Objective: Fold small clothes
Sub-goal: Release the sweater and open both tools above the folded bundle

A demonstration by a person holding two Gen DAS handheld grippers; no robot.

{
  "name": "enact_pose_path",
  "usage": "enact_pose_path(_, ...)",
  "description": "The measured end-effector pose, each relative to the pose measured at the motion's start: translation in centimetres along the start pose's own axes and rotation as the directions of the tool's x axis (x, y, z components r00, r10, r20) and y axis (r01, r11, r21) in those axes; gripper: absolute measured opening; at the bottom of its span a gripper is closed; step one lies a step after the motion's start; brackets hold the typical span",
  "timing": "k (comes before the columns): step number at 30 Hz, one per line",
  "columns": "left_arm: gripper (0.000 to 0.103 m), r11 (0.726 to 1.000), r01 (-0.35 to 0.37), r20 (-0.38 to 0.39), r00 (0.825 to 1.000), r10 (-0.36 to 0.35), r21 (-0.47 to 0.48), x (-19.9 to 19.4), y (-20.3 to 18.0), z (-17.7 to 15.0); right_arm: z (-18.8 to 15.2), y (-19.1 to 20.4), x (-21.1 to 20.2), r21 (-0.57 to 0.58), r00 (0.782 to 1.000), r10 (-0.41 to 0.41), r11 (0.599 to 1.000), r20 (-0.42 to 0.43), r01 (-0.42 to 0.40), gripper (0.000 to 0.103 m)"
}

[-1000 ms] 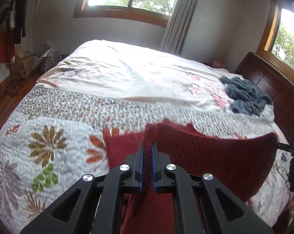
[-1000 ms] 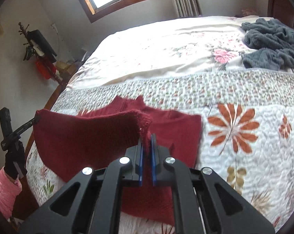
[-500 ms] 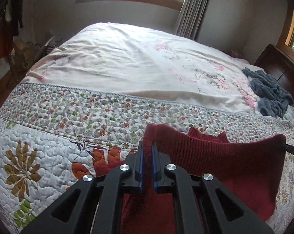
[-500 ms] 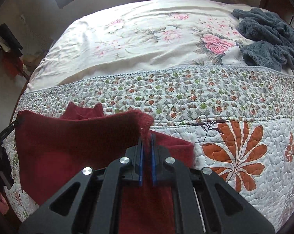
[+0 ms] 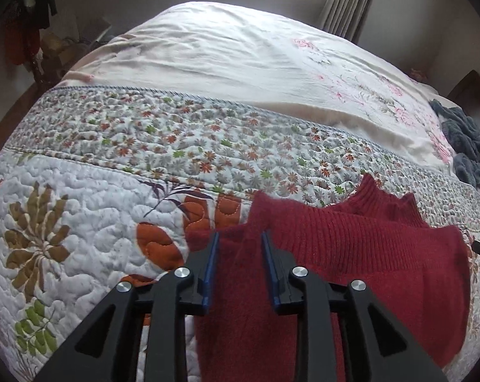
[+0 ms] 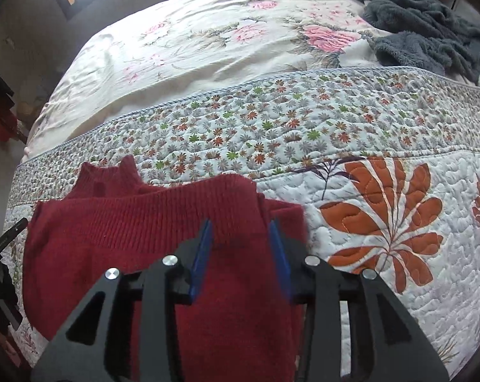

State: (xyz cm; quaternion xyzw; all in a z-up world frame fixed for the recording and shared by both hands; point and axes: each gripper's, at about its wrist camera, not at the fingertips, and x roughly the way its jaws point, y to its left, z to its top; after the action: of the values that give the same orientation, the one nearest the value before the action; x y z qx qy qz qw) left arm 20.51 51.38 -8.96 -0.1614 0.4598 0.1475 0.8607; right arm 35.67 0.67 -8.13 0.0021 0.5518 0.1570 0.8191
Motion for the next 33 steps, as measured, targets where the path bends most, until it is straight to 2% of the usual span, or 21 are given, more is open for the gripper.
enact_pose_path(3, 0.033, 1.0, 0.01, 0.036, 0.999, -0.011, 0.017, -3.3, 0.3, -1.2, -2.4, -1.1, -2.3, 0.018, 0.998, 0.059, 0.998, -0.009, -0.058, 0.038)
enact_pose_path(6, 0.041, 0.996, 0.056, 0.036, 0.998, -0.059, 0.068, -6.2, -0.6, -3.7, -6.1, -2.1, -4.5, 0.033, 0.991, 0.129, 0.991, -0.038, -0.128, 0.048)
enact_pose_path(7, 0.042, 0.994, 0.057, 0.03, 0.998, -0.059, 0.088, -6.9, -1.1, -4.6, -7.4, -2.3, -4.8, 0.031, 0.989, 0.139, 0.99, -0.054, -0.138, 0.048)
enact_pose_path(10, 0.045, 0.987, 0.113, -0.004, 0.994, -0.114, 0.117, -8.3, -2.6, -7.2, -10.7, -2.4, -5.0, 0.017, 0.984, 0.142, 0.99, -0.104, -0.141, 0.048)
enact_pose_path(13, 0.047, 0.984, 0.149, -0.055, 0.988, -0.144, 0.102, -8.6, -3.8, -9.6, -13.5, -2.6, -4.5, 0.006, 0.983, 0.125, 0.992, -0.136, -0.125, 0.048)
enact_pose_path(15, 0.047, 0.984, 0.151, -0.069, 0.987, -0.145, 0.093, -8.6, -4.1, -10.7, -14.9, -3.0, -4.0, 0.042, 0.977, 0.148, 0.989, -0.152, -0.143, 0.049)
enact_pose_path(16, 0.047, 0.985, 0.15, -0.077, 0.987, -0.144, 0.089, -8.5, -4.3, -11.3, -15.3, -3.2, -3.7, 0.057, 0.975, 0.16, 0.987, -0.157, -0.152, 0.046)
enact_pose_path(18, 0.047, 0.985, 0.152, -0.095, 0.985, -0.144, 0.081, -8.1, -4.1, -11.9, -15.8, -3.4, -3.4, 0.068, 0.971, 0.175, 0.984, -0.165, -0.166, 0.016)
enact_pose_path(20, 0.047, 0.987, 0.128, -0.117, 0.986, -0.116, 0.097, -7.3, -4.2, -12.6, -16.2, -3.8, -3.4, 0.085, 0.972, 0.171, 0.984, -0.162, -0.159, 0.006)
enact_pose_path(23, 0.047, 0.988, 0.11, -0.151, 0.984, -0.092, 0.113, -6.1, -3.8, -13.3, -16.3, -5.0, -3.6, 0.129, 0.969, 0.194, 0.976, -0.156, -0.175, 0.005)
enact_pose_path(26, 0.047, 0.989, 0.114, -0.169, 0.981, -0.097, 0.094, -5.2, -3.2, -13.6, -16.7, -5.9, -2.6, 0.122, 0.97, 0.164, 0.982, -0.178, -0.144, 0.005)
enact_pose_path(29, 0.047, 0.99, 0.115, -0.168, 0.981, -0.1, 0.083, -5.0, -3.1, -13.8, -17.2, -6.6, -1.5, 0.17, 0.964, 0.191, 0.972, -0.186, -0.16, 0.005)
enact_pose_path(33, 0.047, 0.988, 0.094, -0.164, 0.984, -0.073, 0.123, -4.8, -3.6, -14.2, -17.5, -6.9, -1.0, 0.199, 0.962, 0.204, 0.966, -0.183, -0.167, 0.006)
